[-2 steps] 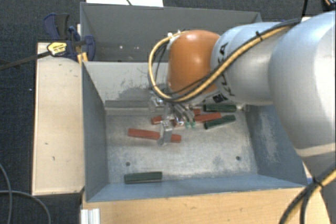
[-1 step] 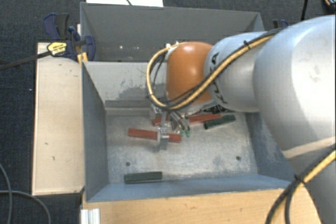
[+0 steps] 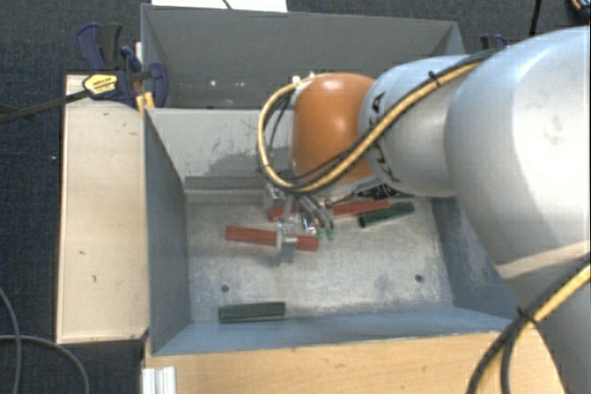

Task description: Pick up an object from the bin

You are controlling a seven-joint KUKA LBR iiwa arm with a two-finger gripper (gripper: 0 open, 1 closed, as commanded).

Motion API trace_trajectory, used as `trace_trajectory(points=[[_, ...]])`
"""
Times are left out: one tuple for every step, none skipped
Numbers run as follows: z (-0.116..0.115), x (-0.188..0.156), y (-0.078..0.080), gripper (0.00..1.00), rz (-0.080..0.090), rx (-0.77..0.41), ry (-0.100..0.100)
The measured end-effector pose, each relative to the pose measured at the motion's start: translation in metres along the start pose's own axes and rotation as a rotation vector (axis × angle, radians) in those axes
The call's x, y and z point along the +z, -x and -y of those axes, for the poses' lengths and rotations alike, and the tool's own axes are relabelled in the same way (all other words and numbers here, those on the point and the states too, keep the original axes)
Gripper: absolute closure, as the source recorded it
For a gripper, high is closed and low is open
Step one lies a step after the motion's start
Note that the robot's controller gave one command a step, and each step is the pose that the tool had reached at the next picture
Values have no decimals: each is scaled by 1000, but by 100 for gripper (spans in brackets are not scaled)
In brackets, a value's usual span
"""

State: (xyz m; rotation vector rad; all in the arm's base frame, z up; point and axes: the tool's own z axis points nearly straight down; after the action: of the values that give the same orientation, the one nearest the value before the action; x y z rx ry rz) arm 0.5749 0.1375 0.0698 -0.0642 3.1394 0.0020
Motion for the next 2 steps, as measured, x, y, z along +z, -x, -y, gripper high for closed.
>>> trace_trajectory(points=[[0, 0, 0, 100, 0, 1, 0], [0, -28, 2, 100, 5, 3, 1]])
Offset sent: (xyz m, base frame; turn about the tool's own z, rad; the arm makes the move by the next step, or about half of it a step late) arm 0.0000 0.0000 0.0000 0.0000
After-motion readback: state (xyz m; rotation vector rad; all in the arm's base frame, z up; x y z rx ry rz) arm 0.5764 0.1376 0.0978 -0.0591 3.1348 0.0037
